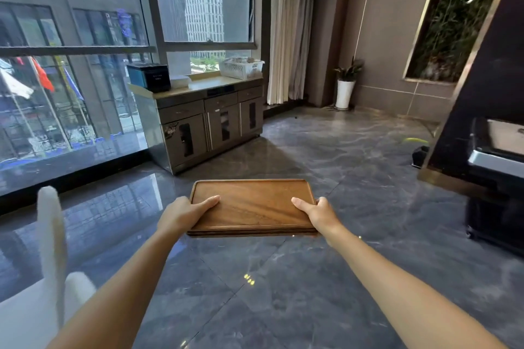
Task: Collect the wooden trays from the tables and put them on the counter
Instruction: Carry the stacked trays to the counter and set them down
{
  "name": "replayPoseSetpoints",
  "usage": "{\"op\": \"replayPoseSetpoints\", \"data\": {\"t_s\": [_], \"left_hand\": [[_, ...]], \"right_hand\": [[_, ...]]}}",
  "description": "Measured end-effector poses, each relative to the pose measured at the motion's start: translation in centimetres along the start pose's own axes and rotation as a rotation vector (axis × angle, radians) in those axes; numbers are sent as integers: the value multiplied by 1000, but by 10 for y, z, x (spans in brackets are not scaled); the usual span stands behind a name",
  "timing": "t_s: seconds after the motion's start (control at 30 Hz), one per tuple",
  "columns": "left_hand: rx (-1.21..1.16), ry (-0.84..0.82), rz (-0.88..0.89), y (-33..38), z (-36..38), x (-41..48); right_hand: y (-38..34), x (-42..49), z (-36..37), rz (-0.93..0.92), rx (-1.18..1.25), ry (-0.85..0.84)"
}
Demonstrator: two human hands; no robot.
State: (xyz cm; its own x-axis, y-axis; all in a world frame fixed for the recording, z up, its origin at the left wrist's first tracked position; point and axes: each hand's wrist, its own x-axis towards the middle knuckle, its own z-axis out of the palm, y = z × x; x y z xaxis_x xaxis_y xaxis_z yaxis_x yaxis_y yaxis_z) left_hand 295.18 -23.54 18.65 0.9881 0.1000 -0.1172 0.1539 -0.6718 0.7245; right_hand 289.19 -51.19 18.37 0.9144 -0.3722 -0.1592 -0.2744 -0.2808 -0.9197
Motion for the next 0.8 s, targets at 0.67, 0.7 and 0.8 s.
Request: {"op": "replayPoseSetpoints", "data": {"t_s": [0.67,0.7,0.8], "left_hand": [[-20,107,-111,168,127,453],[-19,118,-108,179,128,477],[-6,132,-116,205,132,545]], "right_hand": [[-85,539,10,-82,-62,-110],[-94,565,11,-83,-59,-115],[-117,637,19,-65,-38,-139]]}}
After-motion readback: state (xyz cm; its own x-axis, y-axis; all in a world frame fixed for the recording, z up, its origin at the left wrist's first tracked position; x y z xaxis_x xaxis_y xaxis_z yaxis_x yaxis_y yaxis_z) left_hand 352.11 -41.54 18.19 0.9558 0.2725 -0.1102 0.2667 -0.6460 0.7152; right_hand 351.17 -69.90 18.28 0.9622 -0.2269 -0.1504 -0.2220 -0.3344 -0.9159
